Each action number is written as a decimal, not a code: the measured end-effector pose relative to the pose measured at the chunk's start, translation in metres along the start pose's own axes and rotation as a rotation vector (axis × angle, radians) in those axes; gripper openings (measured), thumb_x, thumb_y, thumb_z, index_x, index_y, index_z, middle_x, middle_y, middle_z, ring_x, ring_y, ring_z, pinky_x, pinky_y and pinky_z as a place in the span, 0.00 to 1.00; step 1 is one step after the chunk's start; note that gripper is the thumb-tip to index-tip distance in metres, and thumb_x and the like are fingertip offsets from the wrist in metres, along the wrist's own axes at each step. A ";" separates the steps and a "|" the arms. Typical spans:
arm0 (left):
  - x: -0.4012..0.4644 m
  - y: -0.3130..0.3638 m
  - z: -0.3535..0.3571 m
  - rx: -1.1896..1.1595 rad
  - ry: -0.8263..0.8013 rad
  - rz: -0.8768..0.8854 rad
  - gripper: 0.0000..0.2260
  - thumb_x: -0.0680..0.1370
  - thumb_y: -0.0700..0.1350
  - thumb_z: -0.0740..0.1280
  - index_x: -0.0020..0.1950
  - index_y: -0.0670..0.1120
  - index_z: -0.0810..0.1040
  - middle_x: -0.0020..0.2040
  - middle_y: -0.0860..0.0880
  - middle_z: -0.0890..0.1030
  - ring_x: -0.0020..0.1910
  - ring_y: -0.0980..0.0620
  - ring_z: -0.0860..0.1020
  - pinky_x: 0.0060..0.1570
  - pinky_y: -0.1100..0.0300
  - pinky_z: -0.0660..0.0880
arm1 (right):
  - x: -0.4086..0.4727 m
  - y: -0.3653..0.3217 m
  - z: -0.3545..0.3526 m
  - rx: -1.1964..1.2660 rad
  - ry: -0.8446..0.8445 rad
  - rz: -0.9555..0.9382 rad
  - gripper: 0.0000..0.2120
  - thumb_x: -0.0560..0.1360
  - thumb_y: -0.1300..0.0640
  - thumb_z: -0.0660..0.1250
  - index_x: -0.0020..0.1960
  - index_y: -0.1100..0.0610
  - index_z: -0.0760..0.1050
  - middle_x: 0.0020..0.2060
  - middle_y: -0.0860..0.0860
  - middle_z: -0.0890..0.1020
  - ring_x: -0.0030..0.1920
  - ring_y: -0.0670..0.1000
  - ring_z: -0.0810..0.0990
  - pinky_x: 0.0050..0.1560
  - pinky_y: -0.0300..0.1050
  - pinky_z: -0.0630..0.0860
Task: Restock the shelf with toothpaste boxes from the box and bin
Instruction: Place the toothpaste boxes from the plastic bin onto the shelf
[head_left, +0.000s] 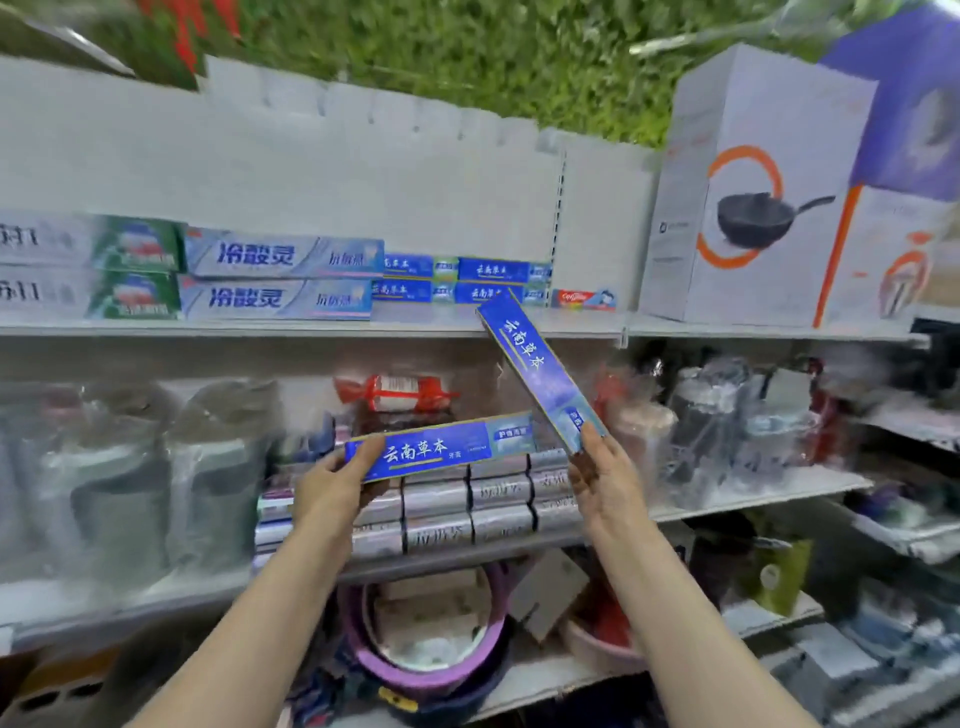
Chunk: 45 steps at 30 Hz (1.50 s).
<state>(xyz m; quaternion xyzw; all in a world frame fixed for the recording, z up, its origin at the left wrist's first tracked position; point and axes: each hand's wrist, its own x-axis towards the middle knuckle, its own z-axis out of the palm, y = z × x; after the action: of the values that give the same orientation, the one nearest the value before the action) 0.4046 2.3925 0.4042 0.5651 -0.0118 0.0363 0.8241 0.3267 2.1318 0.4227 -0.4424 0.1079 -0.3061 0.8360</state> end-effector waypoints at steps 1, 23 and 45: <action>0.007 0.009 0.014 -0.005 -0.008 0.035 0.09 0.76 0.46 0.74 0.51 0.41 0.82 0.46 0.41 0.84 0.40 0.49 0.80 0.43 0.57 0.82 | 0.015 -0.013 0.003 0.010 -0.003 -0.025 0.02 0.78 0.58 0.70 0.50 0.54 0.79 0.33 0.45 0.81 0.28 0.40 0.76 0.28 0.32 0.72; 0.098 0.069 0.190 -0.031 0.131 0.323 0.12 0.75 0.46 0.75 0.55 0.40 0.83 0.51 0.42 0.86 0.44 0.48 0.83 0.48 0.56 0.83 | 0.252 -0.098 0.039 -0.670 0.068 -0.387 0.22 0.70 0.46 0.77 0.62 0.50 0.82 0.54 0.46 0.85 0.57 0.50 0.82 0.61 0.46 0.74; 0.122 0.078 0.155 1.037 0.460 0.656 0.30 0.79 0.53 0.69 0.77 0.42 0.65 0.73 0.42 0.70 0.73 0.41 0.64 0.71 0.49 0.62 | 0.203 -0.045 0.126 -0.979 -0.226 -0.692 0.13 0.77 0.51 0.71 0.61 0.50 0.81 0.55 0.48 0.82 0.53 0.49 0.79 0.50 0.41 0.69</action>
<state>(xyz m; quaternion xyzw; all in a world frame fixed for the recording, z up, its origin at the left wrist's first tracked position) 0.5241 2.2818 0.5397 0.8340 0.0122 0.4068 0.3726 0.5251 2.0742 0.5514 -0.8145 -0.0034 -0.4259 0.3940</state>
